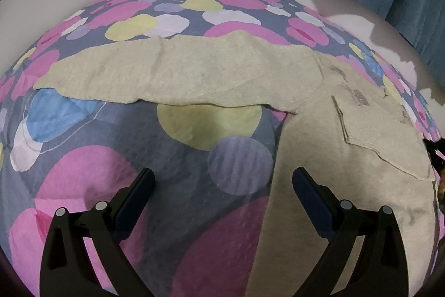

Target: Fold small clothes

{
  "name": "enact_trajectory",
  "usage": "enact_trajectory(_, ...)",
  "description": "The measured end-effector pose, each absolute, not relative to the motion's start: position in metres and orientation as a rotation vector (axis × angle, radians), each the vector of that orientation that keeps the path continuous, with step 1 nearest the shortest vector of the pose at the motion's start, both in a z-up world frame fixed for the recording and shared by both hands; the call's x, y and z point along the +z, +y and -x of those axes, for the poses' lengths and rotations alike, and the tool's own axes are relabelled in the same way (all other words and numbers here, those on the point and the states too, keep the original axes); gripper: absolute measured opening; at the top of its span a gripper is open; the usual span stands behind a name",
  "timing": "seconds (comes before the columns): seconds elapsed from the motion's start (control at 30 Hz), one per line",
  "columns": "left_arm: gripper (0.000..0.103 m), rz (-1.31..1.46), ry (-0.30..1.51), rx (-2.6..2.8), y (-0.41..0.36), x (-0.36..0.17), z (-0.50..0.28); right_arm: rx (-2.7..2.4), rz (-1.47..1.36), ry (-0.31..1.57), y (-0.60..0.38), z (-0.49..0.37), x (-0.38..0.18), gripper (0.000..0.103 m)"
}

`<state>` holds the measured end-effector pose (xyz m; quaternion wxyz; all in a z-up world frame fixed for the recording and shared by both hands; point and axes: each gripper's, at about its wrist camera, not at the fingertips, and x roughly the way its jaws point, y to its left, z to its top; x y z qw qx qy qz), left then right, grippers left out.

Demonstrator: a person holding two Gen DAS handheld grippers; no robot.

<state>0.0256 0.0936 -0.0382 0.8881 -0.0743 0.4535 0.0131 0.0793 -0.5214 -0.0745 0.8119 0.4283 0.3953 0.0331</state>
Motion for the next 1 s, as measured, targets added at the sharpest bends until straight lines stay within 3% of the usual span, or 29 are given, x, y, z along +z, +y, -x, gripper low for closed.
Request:
enact_trajectory(0.1, 0.099, 0.153, 0.941, 0.024, 0.094, -0.039, -0.026, 0.102, -0.886, 0.841, -0.510, -0.050, -0.067, 0.021)
enact_trajectory(0.2, 0.099, 0.158, 0.939, 0.020, 0.095, -0.039, -0.025, 0.113, -0.847, 0.891, -0.497, -0.030, -0.072, 0.019)
enact_trajectory(0.27, 0.099, 0.152, 0.940, 0.022, 0.094, -0.039, -0.025, 0.095, -0.783, 0.917, -0.489, -0.022, -0.077, 0.010)
enact_trajectory(0.33, 0.099, 0.158, 0.939, 0.013, 0.095, -0.037, -0.024, 0.100, -0.790, 0.898, -0.489, -0.016, -0.075, 0.012)
enact_trajectory(0.4, 0.099, 0.174, 0.936, 0.005, 0.096, -0.035, -0.022, 0.122, -0.831, 0.864, -0.489, -0.003, -0.067, 0.019)
enact_trajectory(0.53, 0.099, 0.188, 0.916, -0.008, 0.104, -0.027, -0.014, 0.156, -0.801, 0.816, -0.481, 0.034, -0.049, 0.051)
enact_trajectory(0.77, 0.099, 0.242, 0.928, 0.016, 0.142, -0.025, -0.008, 0.073, -0.686, 0.792, -0.480, 0.110, -0.033, 0.066)
enact_trajectory(1.0, 0.099, 0.369, 0.937, 0.068, 0.211, -0.026, -0.017, -0.003, -0.670, 0.841, -0.487, 0.145, -0.058, 0.069)
